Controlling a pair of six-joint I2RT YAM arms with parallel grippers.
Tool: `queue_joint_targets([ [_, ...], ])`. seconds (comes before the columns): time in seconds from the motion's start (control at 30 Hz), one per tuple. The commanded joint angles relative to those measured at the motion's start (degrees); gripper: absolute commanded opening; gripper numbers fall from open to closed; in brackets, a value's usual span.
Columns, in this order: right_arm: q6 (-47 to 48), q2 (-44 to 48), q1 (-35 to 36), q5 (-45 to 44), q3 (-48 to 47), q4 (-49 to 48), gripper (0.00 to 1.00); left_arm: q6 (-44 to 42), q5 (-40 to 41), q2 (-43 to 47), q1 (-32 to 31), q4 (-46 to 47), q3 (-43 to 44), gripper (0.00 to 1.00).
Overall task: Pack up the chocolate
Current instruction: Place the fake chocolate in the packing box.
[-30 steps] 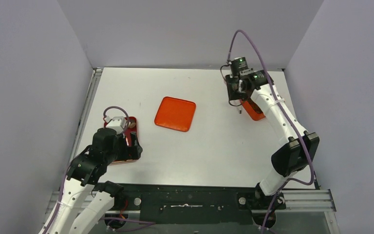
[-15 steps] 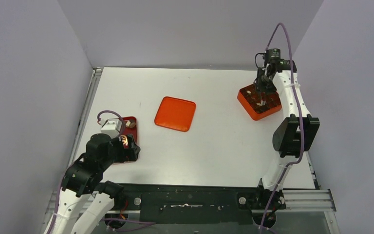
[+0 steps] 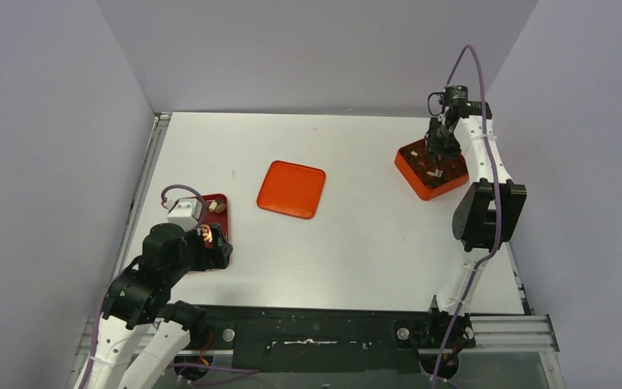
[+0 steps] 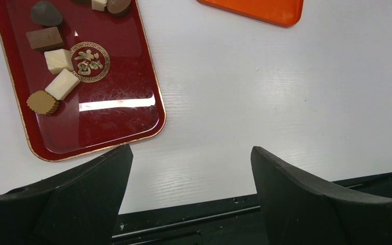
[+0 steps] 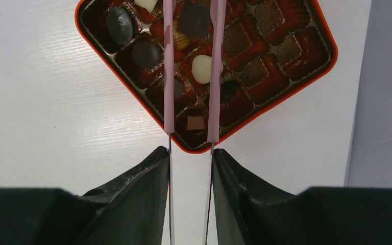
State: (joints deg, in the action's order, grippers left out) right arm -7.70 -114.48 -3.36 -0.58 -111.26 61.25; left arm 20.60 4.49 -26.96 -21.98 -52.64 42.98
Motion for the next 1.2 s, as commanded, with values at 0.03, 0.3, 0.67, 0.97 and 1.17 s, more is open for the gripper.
queue_joint_targets([
  [0.03,1.2,-0.6,-0.4,0.2,-3.1,-2.1,0.34,-0.6,0.6,-0.4,-0.2,3.3,0.5,0.85],
  [0.3,0.6,0.4,-0.4,1.7,-1.8,-0.6,0.36,-0.6,0.6,-0.5,-0.2,3.3,0.5,0.85],
  [0.67,0.5,5.5,-0.2,0.9,4.3,0.7,0.36,-0.7,-0.4,-0.7,-0.2,3.7,0.4,0.85],
  [0.97,0.2,5.8,-0.3,3.1,5.8,0.2,0.36,-0.6,-0.3,0.7,-0.2,3.5,0.2,0.85],
  [1.17,0.0,5.4,-0.3,3.2,6.6,0.4,0.35,-0.6,-0.1,1.2,-0.2,3.6,0.2,0.85],
])
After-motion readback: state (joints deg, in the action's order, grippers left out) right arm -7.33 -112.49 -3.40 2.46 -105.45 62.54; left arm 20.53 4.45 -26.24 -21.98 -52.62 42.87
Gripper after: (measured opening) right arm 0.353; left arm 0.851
